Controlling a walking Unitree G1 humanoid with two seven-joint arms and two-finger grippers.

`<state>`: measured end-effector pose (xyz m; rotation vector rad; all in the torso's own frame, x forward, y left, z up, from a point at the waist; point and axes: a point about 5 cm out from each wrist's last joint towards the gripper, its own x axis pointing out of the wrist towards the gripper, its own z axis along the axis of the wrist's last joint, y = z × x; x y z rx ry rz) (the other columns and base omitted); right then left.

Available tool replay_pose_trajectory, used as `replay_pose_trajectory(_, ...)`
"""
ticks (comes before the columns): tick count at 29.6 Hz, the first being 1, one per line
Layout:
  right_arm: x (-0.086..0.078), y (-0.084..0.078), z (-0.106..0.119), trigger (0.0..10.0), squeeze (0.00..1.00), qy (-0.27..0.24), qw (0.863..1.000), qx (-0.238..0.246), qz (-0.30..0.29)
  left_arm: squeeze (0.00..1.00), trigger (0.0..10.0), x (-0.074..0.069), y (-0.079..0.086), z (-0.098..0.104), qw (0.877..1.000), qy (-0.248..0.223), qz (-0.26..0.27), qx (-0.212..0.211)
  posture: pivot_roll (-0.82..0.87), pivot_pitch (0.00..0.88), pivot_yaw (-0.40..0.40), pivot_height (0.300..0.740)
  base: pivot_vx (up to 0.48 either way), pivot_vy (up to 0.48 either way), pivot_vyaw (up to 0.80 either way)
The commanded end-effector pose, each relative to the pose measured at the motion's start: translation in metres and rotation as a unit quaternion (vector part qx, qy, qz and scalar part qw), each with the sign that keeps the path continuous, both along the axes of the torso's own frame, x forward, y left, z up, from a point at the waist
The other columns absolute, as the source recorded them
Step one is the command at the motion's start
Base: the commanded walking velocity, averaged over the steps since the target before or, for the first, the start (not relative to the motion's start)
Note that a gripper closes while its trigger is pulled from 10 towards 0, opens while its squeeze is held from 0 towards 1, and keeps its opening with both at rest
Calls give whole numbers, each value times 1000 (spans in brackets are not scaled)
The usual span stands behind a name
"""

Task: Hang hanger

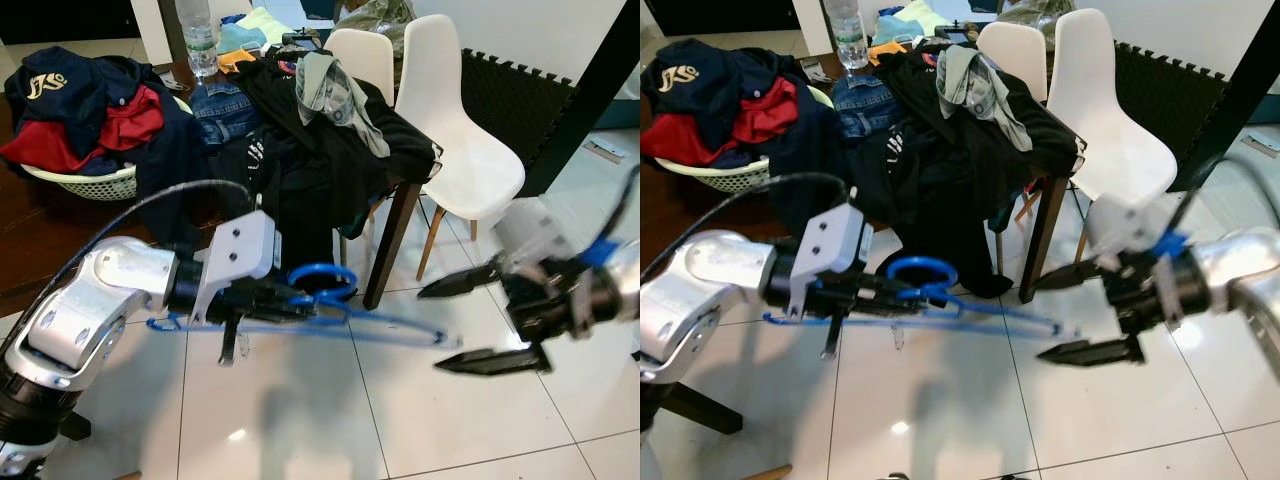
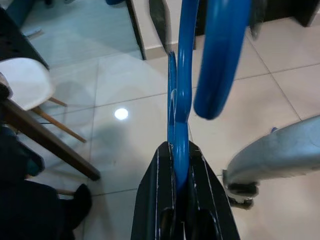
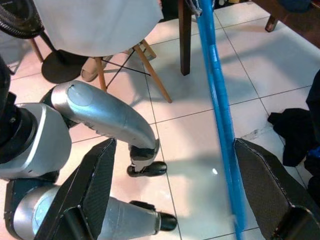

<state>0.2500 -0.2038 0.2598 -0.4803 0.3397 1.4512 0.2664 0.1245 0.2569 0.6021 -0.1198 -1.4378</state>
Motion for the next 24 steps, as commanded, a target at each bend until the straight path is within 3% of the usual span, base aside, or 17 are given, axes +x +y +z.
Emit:
replay_pose_trajectory(1,0,10,-3,10000,0,-11,1000,6,-3,0,10000,3,-2,3,1000,-14,5,-14,79,136,5,740,0,0,0)
replay_pose_trajectory(6,13,30,-6,10000,0,-53,996,55,-45,0,10000,2,-8,4,999,-16,2,-35,80,136,9,740,0,0,0)
replay_pose_trajectory(11,18,34,0,10000,0,-74,992,79,-63,0,10000,1,-9,1,999,-15,-3,-37,79,136,10,740,0,0,0)
replay_pose_trajectory(20,-1,45,2,10000,0,-42,993,107,-1,0,10000,4,-11,-2,999,-18,-1,-40,78,136,11,740,0,0,0)
replay_pose_trajectory(24,0,54,-3,10000,0,-42,993,113,-12,0,10000,4,-12,-4,999,-20,1,-41,76,134,9,740,0,0,0)
